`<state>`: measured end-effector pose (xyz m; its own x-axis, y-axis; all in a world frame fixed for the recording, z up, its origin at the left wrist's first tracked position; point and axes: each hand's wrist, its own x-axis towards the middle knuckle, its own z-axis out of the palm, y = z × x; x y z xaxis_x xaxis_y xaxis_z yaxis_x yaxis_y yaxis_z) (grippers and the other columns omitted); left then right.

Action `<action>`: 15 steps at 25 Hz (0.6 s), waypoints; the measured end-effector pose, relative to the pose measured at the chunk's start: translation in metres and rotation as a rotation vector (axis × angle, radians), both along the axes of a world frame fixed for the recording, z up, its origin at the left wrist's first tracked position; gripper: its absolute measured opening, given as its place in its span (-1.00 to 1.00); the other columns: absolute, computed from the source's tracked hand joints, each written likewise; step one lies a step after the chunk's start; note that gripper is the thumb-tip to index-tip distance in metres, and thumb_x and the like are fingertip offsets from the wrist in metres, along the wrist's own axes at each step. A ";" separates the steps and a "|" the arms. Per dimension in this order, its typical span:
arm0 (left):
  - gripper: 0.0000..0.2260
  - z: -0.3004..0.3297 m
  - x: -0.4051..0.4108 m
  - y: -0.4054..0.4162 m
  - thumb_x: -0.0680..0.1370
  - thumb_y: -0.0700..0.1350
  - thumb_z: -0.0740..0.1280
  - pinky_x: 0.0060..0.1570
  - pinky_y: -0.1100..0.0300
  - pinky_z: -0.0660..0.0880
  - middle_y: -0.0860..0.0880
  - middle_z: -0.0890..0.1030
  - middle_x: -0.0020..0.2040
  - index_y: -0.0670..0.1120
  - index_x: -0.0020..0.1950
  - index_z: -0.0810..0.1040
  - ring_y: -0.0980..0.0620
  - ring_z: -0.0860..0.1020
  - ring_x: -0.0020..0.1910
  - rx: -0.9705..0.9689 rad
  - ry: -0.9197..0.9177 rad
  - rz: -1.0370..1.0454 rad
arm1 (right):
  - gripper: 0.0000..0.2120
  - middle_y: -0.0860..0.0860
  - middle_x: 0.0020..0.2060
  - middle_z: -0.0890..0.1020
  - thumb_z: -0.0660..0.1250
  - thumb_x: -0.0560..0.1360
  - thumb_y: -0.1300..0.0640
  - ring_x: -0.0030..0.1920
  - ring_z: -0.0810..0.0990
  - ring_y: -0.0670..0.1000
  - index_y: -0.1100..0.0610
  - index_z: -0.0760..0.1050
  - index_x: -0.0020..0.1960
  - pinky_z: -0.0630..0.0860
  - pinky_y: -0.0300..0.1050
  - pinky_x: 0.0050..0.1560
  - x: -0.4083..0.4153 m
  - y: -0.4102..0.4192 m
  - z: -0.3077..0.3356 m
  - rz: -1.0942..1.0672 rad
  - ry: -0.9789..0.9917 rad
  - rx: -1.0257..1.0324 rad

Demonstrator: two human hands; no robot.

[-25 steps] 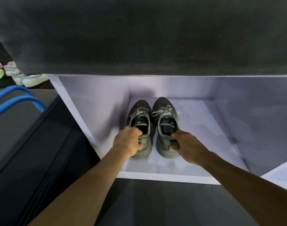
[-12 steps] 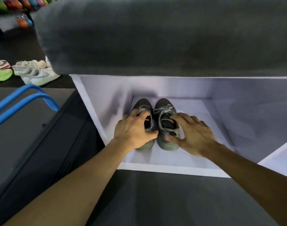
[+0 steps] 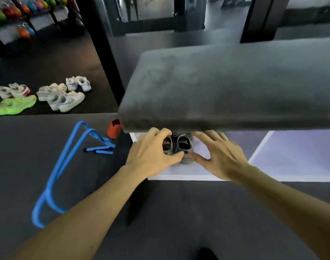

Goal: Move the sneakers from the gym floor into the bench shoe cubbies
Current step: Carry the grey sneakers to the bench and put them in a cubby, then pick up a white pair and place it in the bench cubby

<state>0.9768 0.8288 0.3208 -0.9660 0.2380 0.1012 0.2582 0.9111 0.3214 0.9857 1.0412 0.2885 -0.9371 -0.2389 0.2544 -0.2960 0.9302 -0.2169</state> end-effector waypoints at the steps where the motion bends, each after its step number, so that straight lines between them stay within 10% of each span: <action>1: -0.40 0.036 0.009 0.000 0.34 0.40 0.30 0.05 -0.05 0.49 0.06 0.45 0.19 0.14 0.29 0.37 -0.06 0.48 0.13 0.004 0.016 -0.007 | -0.41 -0.14 0.23 0.43 0.13 0.43 -0.38 0.21 0.41 0.05 -0.17 0.22 0.38 0.43 -0.05 -0.12 0.011 0.000 0.035 -0.003 0.009 0.003; 15: -0.35 0.506 0.052 -0.004 0.33 0.51 0.13 0.16 -0.05 0.41 0.15 0.46 0.32 0.19 0.31 0.37 0.03 0.48 0.22 -0.022 0.349 -0.007 | -0.38 -0.17 0.39 0.33 -0.10 0.45 -0.43 0.36 0.30 -0.01 -0.19 0.15 0.42 0.33 0.02 0.23 0.052 0.027 0.506 0.048 0.235 0.054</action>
